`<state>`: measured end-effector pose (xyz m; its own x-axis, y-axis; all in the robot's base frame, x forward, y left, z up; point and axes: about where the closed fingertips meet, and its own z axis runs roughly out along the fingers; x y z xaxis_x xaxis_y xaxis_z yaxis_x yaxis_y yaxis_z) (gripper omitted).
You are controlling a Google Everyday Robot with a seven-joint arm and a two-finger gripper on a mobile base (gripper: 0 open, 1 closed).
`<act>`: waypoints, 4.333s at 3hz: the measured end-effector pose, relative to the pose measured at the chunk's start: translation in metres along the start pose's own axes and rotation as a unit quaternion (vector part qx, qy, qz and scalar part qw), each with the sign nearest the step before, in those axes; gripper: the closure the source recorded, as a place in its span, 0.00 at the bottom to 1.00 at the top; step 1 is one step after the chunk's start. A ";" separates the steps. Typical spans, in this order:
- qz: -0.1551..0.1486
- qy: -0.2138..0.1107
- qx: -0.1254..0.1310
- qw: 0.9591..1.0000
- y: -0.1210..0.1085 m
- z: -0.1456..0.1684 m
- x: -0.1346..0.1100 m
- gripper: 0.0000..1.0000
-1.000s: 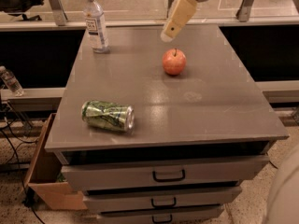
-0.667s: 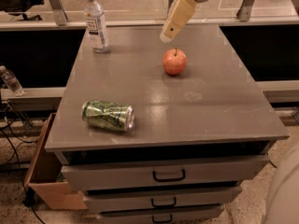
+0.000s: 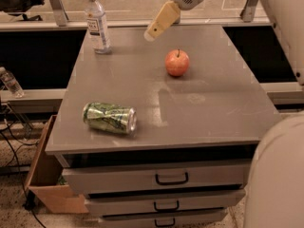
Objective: Move blue plastic bottle near green can
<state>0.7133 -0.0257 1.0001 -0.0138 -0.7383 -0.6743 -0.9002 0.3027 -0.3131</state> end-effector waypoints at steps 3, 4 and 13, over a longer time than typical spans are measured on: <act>0.116 -0.126 0.086 0.981 -0.085 0.128 -0.030 0.00; 0.138 -0.153 0.088 0.975 -0.095 0.166 -0.043 0.00; 0.148 -0.255 -0.074 0.953 -0.032 0.204 -0.139 0.88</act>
Offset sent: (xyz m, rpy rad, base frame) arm 0.1464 0.0764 -0.0290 0.3666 -0.0845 -0.2449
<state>0.8329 0.1902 0.9675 -0.0967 -0.2331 -0.9676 -0.9421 0.3351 0.0134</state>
